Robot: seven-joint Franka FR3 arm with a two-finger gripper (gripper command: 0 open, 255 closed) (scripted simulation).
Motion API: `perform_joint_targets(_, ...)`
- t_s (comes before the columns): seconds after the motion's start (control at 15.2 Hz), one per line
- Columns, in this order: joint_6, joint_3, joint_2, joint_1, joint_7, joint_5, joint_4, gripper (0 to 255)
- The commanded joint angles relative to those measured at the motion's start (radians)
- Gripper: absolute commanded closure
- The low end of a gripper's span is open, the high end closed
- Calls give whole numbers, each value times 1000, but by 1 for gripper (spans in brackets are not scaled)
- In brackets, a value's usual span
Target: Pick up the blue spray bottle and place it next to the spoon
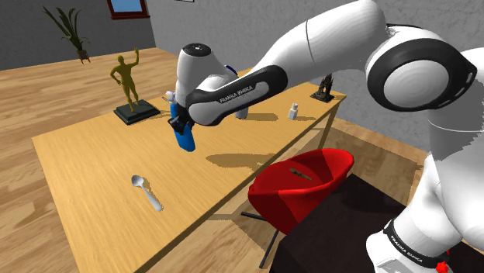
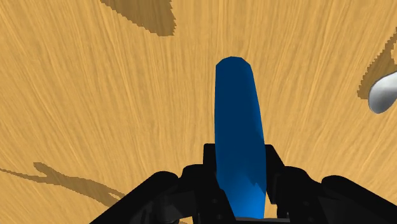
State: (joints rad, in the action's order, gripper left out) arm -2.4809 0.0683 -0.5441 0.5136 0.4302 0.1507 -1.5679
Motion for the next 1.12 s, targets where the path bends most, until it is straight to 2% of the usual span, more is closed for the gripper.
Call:
perform_joint_targets(0.0, -24, 2, -11, 1, 5, 3, -13, 255)
perform_joint_targets(0.66, -129, 9, -87, 5, 26, 13, -42, 255)
perform_joint_targets(1.06, -129, 9, -87, 5, 26, 13, -42, 255)
